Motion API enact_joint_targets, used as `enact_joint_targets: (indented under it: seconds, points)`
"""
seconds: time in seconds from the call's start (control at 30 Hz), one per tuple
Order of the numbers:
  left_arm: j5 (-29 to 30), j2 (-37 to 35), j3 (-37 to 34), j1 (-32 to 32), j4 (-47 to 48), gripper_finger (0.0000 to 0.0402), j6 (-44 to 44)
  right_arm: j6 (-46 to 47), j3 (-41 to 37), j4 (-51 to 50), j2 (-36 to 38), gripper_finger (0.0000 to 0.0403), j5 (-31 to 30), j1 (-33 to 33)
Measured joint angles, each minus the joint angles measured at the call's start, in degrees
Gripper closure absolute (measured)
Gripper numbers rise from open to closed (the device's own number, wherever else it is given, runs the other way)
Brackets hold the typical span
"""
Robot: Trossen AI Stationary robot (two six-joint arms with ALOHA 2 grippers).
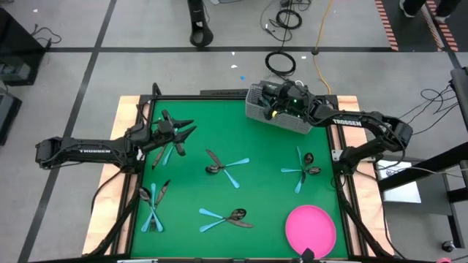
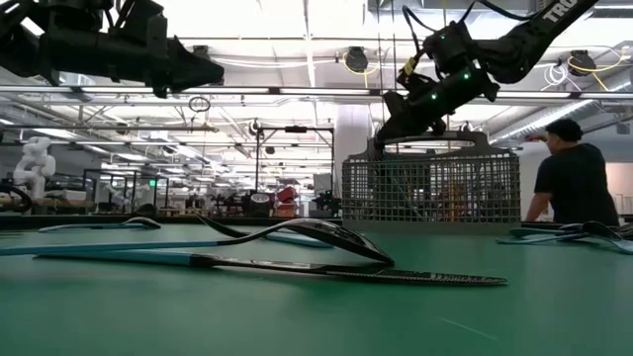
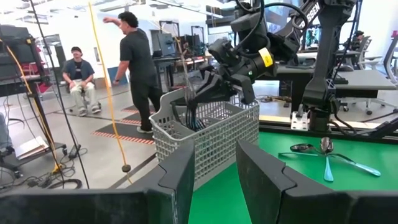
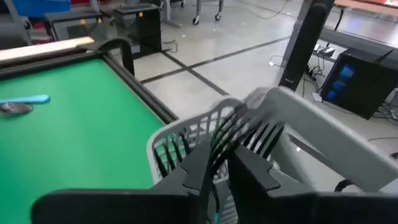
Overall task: Sort silverware
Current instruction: Put the blue fork into the silverware basket
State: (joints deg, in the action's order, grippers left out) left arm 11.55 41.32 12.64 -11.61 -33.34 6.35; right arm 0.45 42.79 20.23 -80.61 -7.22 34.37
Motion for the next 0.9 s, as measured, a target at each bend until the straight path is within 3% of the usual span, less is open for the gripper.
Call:
enact_joint_targets:
  seconds: [0.3, 0.67, 0.9]
  points:
    - [-0.74, 0.00, 0.00, 0.01, -0.10, 0.0281, -0.02, 0.58, 0.01, -0.43, 1.77, 0.0344, 0.04, -0.37]
    - [-1.14, 0.00, 0.02, 0.12, -0.31, 0.0281, -0.09, 0.07, 0.12, -5.40, 10.66, 0.0344, -0.13, -2.09]
    - [-5.71, 0.00, 0.02, 0.21, -0.48, 0.0281, -3.20, -0.25, 0.12, -4.78, 13.13, 0.0344, 1.90, -6.71]
